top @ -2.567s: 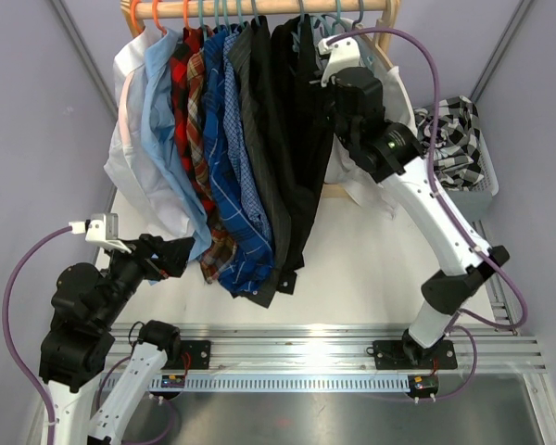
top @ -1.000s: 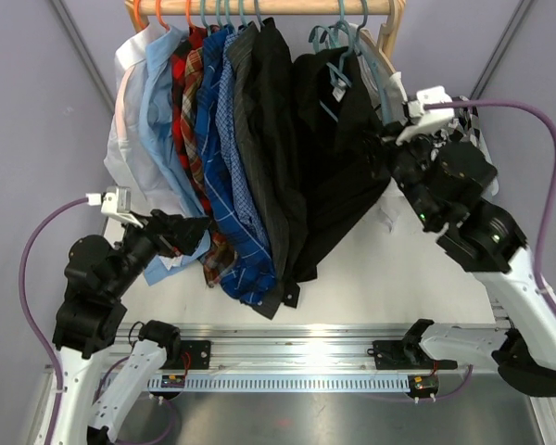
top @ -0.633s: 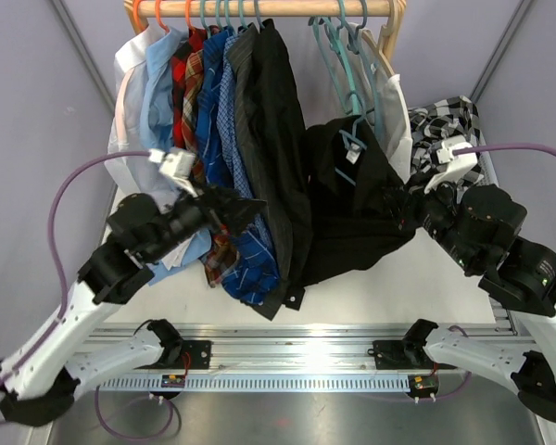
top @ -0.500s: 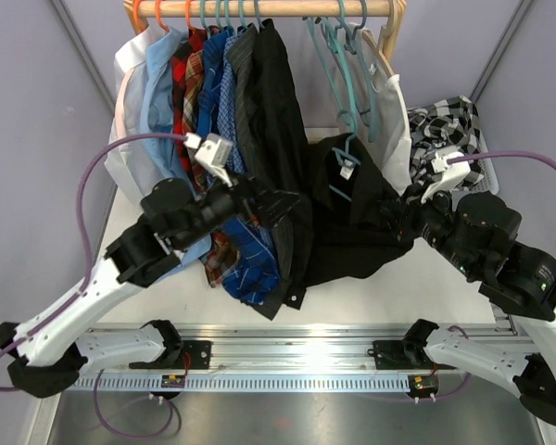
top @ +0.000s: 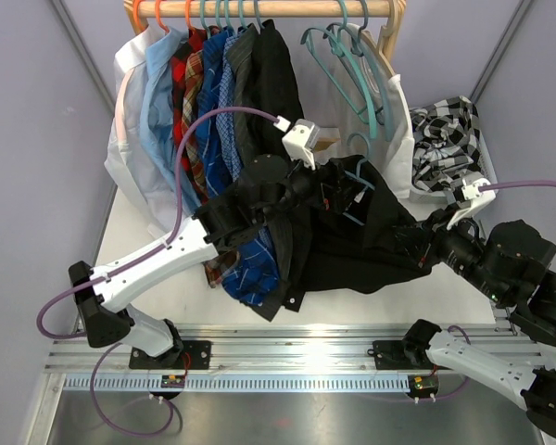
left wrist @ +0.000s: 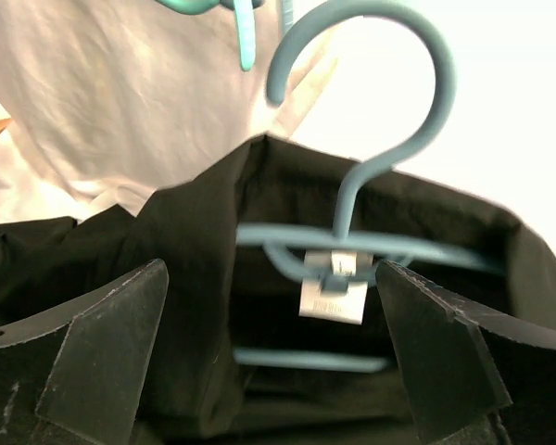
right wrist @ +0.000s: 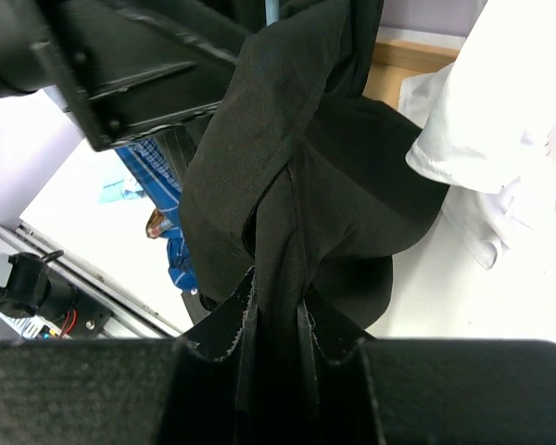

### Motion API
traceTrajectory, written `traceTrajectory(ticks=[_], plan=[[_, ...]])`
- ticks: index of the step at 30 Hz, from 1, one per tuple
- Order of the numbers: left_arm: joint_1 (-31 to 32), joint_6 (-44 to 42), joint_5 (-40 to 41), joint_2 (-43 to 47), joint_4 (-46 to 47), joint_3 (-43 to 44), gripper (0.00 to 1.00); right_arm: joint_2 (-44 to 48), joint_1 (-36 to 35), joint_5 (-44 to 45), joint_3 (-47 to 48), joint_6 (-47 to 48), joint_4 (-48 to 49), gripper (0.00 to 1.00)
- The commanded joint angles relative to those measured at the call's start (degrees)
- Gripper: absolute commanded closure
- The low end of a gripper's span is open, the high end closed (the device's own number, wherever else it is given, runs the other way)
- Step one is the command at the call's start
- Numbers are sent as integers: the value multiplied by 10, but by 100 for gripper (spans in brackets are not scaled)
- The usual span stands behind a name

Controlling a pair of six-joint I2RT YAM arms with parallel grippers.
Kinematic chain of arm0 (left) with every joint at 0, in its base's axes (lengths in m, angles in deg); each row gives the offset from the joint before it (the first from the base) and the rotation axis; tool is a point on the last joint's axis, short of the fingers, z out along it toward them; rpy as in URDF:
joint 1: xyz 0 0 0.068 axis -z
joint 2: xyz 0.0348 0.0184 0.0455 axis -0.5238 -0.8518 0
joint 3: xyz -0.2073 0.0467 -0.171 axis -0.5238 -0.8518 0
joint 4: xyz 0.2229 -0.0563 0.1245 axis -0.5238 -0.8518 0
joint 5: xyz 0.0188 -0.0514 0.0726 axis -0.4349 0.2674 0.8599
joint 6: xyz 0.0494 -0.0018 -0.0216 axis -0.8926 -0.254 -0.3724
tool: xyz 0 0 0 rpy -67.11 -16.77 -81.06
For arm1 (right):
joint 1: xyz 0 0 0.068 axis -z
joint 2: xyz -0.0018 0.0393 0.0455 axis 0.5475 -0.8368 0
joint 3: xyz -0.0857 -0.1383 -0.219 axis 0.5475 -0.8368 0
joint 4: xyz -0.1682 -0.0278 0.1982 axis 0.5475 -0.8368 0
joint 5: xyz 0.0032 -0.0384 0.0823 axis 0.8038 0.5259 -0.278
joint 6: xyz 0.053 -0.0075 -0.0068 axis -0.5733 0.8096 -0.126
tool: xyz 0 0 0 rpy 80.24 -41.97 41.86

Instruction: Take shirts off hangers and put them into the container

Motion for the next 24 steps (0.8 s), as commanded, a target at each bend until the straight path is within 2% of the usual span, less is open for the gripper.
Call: traceTrajectory(ticks=[1, 10, 15, 17, 18, 21, 24], plan=[[9, -14, 20, -22, 55, 61, 1, 7, -6, -24, 4, -9, 23, 100], [53, -55, 16, -41, 83, 94, 1, 16, -6, -9, 4, -4, 11, 100], [49, -57, 9, -66, 78, 113, 2, 10, -6, -15, 9, -4, 13, 100], [47, -54, 12, -75, 72, 120, 6, 9, -6, -16, 13, -3, 13, 100], [45, -54, 13, -85, 69, 127, 13, 8, -5, -21, 15, -4, 14, 100], [37, -52, 21, -97, 56, 134, 21, 7, -6, -25, 21, -2, 18, 100], [32, -48, 27, -98, 57, 127, 28, 3, -6, -26, 23, 0, 19, 100]])
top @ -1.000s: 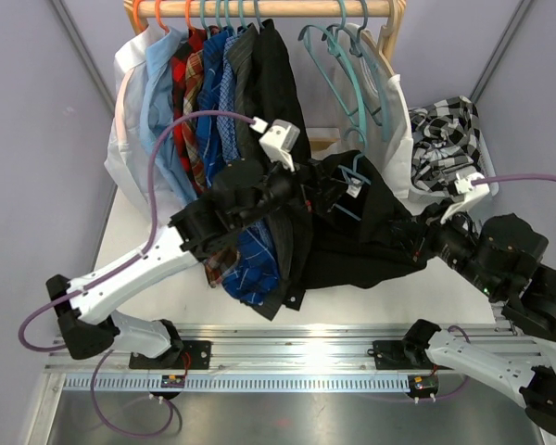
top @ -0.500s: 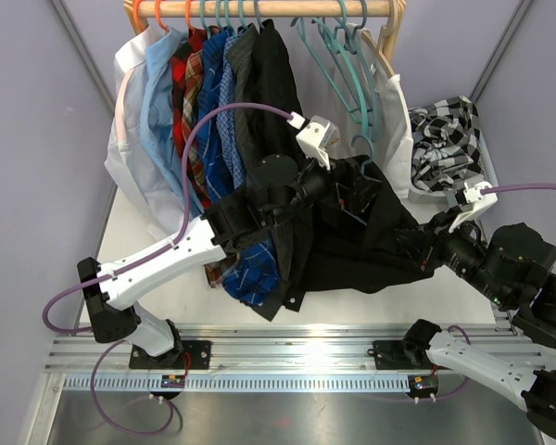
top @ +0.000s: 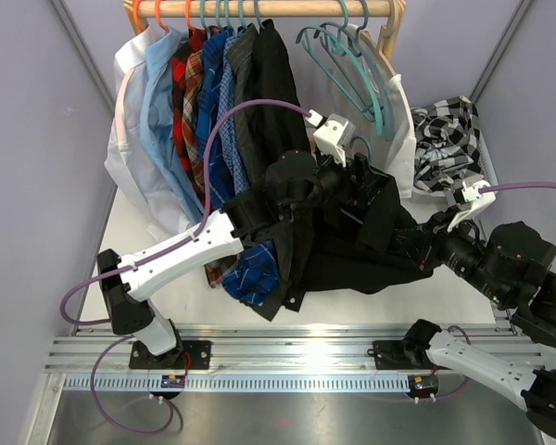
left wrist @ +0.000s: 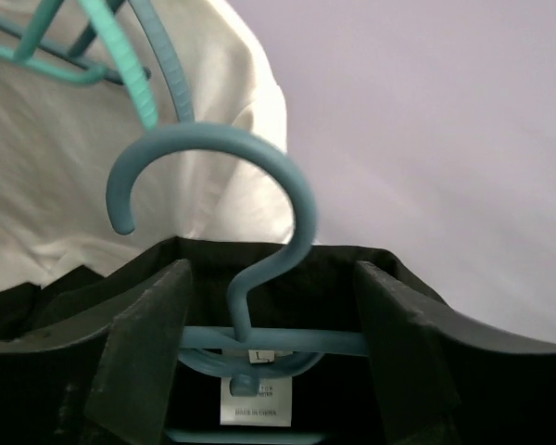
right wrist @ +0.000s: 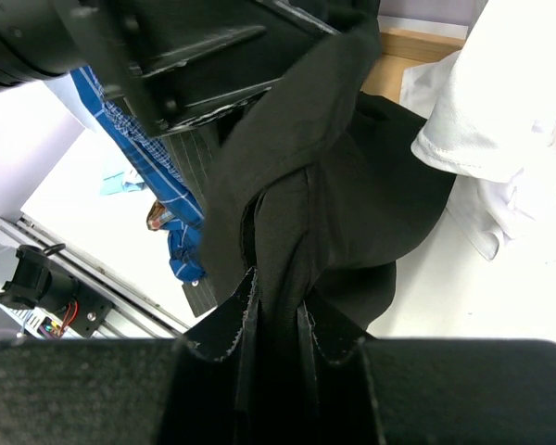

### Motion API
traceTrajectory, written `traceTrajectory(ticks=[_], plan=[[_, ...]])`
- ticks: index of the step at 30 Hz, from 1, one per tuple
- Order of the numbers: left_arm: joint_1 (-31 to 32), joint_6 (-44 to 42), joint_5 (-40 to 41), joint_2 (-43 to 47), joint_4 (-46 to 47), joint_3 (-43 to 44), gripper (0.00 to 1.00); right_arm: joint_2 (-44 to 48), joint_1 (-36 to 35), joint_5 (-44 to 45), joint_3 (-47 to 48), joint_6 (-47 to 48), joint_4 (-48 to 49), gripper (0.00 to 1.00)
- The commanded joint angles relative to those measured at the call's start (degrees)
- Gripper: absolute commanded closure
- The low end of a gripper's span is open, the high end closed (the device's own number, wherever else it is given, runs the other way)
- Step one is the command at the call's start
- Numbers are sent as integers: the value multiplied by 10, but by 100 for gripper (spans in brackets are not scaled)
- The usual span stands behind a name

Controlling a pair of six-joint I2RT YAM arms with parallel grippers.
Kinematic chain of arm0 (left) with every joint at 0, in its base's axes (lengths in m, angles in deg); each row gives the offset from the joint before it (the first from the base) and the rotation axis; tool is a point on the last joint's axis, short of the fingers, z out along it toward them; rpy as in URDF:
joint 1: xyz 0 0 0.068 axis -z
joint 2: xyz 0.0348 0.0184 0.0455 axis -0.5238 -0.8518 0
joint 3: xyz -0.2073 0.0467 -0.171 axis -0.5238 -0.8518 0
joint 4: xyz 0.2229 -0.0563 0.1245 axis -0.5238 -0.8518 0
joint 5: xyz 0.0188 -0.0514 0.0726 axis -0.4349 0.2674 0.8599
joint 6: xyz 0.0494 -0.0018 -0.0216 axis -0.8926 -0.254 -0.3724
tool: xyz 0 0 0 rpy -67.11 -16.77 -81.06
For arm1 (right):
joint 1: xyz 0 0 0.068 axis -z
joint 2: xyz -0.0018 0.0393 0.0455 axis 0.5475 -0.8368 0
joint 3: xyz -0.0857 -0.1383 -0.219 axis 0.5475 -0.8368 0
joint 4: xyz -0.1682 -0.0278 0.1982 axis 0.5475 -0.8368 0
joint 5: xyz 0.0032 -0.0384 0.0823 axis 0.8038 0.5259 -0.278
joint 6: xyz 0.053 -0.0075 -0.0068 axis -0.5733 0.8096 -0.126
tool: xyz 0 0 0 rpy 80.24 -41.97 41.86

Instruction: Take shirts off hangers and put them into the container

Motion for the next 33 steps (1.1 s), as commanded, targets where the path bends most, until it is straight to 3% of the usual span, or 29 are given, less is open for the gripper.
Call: traceTrajectory(ticks=[1, 3, 4, 7, 8, 9, 12, 13, 14, 19, 27, 33], plan=[[-6, -2, 19, 1, 21, 14, 35, -4, -6, -21, 25, 4, 33, 100], [-6, -2, 19, 2, 23, 11, 47, 0, -6, -18, 23, 4, 36, 100], [-6, -2, 21, 4, 22, 7, 59, 0, -6, -17, 24, 5, 36, 100], [-6, -1, 27, 9, 23, 1, 81, 0, -5, -14, 27, 8, 32, 100], [-6, -2, 33, 13, 22, -2, 94, -1, -6, -14, 28, 10, 30, 100], [-6, -2, 34, 13, 23, -2, 100, 0, -5, -11, 27, 10, 28, 100], [-6, -11, 47, 19, 21, 1, 100, -4, -6, -9, 29, 11, 22, 100], [-6, -13, 52, 19, 20, 3, 100, -5, -6, -11, 30, 11, 22, 83], [-6, -22, 62, 20, 22, 11, 100, -9, -6, -15, 30, 14, 21, 73], [-13, -62, 102, -4, -2, 82, 100, -7, -6, -25, 20, 17, 23, 58], [-38, -79, 93, -68, -48, 239, 100, 4, -6, -19, -1, 15, 20, 55], [-38, -87, 95, -79, -56, 277, 100, 8, -6, -13, -23, 16, 33, 58]])
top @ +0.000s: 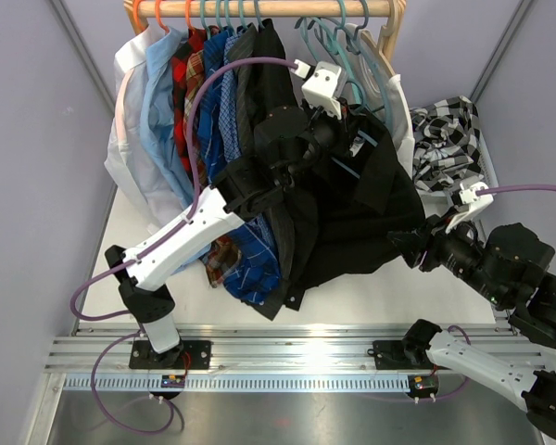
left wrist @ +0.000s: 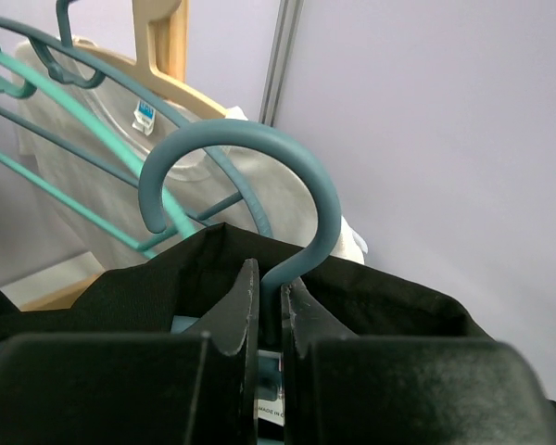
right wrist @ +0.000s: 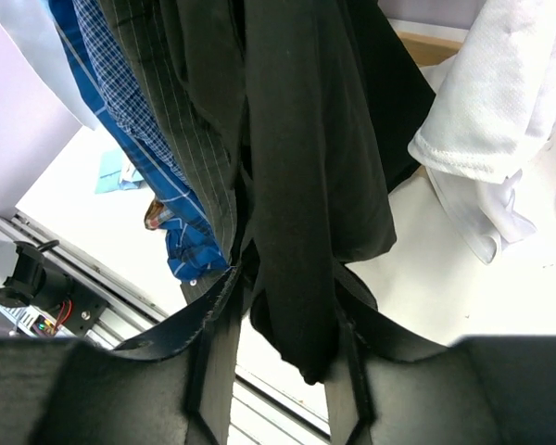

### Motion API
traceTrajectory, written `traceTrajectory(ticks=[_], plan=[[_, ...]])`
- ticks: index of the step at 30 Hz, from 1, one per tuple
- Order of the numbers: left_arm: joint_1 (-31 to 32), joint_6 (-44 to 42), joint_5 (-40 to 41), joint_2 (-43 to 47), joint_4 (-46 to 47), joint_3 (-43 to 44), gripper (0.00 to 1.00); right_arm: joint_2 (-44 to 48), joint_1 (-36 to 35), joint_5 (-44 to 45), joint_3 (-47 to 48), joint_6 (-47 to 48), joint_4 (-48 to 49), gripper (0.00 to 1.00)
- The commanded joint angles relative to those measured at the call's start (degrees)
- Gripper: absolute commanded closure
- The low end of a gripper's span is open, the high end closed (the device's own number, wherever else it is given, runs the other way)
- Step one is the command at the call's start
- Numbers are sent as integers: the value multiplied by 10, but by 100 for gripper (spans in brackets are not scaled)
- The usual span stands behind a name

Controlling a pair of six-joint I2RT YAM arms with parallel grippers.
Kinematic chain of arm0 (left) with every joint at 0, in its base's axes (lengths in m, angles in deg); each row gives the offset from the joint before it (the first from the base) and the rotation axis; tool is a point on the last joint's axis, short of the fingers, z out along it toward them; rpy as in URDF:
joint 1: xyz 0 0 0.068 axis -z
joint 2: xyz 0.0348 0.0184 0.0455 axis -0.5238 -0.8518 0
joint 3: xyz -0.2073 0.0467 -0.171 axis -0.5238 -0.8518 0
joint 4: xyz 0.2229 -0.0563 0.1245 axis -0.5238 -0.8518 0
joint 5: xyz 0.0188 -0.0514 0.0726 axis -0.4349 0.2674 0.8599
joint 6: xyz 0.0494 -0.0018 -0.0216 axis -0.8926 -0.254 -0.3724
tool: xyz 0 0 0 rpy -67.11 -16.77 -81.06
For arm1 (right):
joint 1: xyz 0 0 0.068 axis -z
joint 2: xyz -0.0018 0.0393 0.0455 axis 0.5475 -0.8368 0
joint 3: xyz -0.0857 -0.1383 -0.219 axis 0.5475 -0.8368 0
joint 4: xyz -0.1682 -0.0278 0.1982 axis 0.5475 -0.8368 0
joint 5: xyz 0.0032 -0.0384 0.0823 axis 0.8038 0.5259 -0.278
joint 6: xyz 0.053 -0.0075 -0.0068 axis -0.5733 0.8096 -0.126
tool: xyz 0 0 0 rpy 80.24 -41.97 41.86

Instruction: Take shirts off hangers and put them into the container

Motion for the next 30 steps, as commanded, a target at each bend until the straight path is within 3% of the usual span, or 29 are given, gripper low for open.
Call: traceTrajectory(ticks=[1, 6, 7, 10, 15, 23, 30], plan=[[0, 5, 16, 4, 40, 45, 100, 4, -6, -6, -16, 6, 26, 60], [-5, -9, 29, 2, 45, 60, 100, 3, -6, -6, -27, 5, 34, 73], [-8, -9, 27, 2, 44, 66, 100, 3, -6, -5, -28, 5, 34, 85], [-21, -9, 29, 4, 43, 73, 100, 11, -6, 16, -27, 1, 30, 100], [-37, -26, 38, 25, 44, 60, 100, 30, -6, 52, -11, 0, 11, 100], [-49, -51, 73, 82, 74, -34, 100, 151, -6, 247, 28, 23, 59, 100], [-68, -49, 82, 104, 89, -57, 100, 165, -6, 292, 40, 28, 58, 100]])
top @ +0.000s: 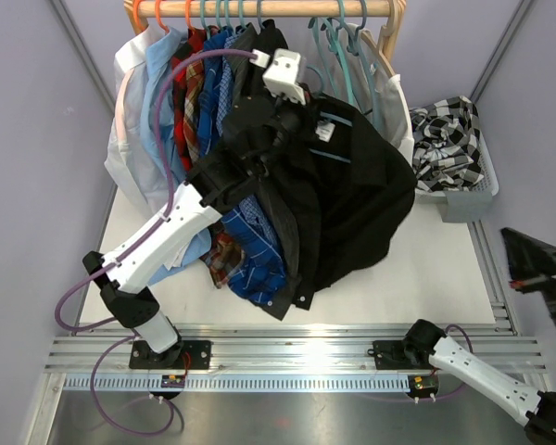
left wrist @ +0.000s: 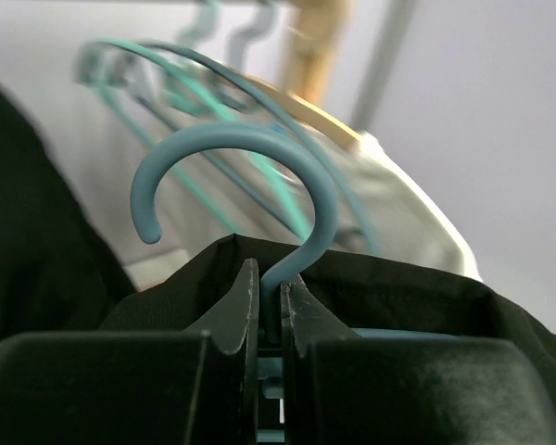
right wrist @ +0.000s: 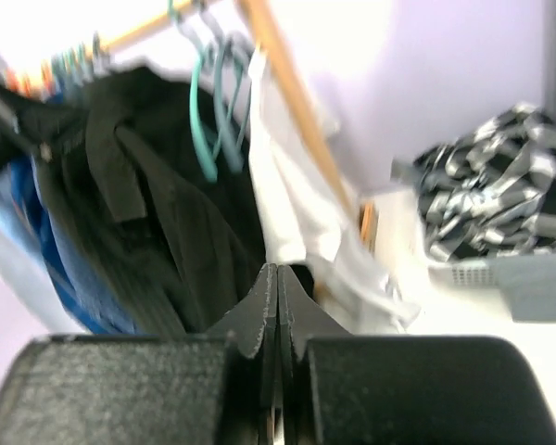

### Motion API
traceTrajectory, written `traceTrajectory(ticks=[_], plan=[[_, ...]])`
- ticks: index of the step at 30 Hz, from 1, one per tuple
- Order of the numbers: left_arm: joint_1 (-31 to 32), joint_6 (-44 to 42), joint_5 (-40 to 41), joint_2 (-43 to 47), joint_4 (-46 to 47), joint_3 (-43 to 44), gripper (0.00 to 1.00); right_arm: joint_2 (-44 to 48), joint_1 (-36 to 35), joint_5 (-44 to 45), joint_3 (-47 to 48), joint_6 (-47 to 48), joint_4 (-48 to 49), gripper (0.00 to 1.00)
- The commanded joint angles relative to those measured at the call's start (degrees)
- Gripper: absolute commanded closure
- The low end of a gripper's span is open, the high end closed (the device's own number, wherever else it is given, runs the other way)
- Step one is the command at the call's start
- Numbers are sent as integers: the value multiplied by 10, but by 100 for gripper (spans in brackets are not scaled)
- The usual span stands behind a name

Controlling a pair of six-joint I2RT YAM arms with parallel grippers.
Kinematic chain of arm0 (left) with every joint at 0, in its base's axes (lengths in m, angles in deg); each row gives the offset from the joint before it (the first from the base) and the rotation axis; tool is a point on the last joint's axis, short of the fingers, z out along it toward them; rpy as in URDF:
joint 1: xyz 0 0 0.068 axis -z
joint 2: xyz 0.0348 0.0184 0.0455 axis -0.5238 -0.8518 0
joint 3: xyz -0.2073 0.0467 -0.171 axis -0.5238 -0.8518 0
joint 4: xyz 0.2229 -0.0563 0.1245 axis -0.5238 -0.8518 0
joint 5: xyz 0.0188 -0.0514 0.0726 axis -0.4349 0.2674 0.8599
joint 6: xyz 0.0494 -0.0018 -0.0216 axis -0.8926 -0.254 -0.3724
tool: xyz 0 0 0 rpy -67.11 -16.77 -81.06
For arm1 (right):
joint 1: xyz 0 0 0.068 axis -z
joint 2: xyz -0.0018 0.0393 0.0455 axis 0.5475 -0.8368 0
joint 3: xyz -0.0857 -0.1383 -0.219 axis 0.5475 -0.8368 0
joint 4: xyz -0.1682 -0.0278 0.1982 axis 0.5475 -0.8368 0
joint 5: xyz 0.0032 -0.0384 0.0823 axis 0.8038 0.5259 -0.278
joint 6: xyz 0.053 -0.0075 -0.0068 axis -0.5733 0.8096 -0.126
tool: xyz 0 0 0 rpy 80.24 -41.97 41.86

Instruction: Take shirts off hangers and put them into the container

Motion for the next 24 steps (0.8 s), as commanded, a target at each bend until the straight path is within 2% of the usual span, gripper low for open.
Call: traceTrajectory(ticks=[1, 5, 8, 9, 11, 14, 17, 24], plan=[[-15, -23, 58, 49, 78, 6, 100, -7, -1, 65, 10, 8, 15, 100], [-16, -24, 59, 56, 78, 4, 100, -7, -1, 65, 4, 12, 20, 100], [-16, -17, 54, 56, 78, 1, 100, -22, -1, 26, 4, 9, 16, 98], [-16, -13, 49, 54, 78, -1, 100, -44, -1, -11, 4, 12, 13, 91], [-16, -2, 40, 52, 78, 0, 100, -71, -1, -49, 3, 12, -2, 65], [-16, 7, 28, 47, 78, 2, 100, -121, -1, -126, -9, 10, -2, 52], [-16, 21, 17, 39, 76, 10, 100, -140, -1, -173, -39, 10, 37, 51], [-16, 44, -8, 43, 77, 6, 100, -155, -1, -177, -92, 14, 99, 51]])
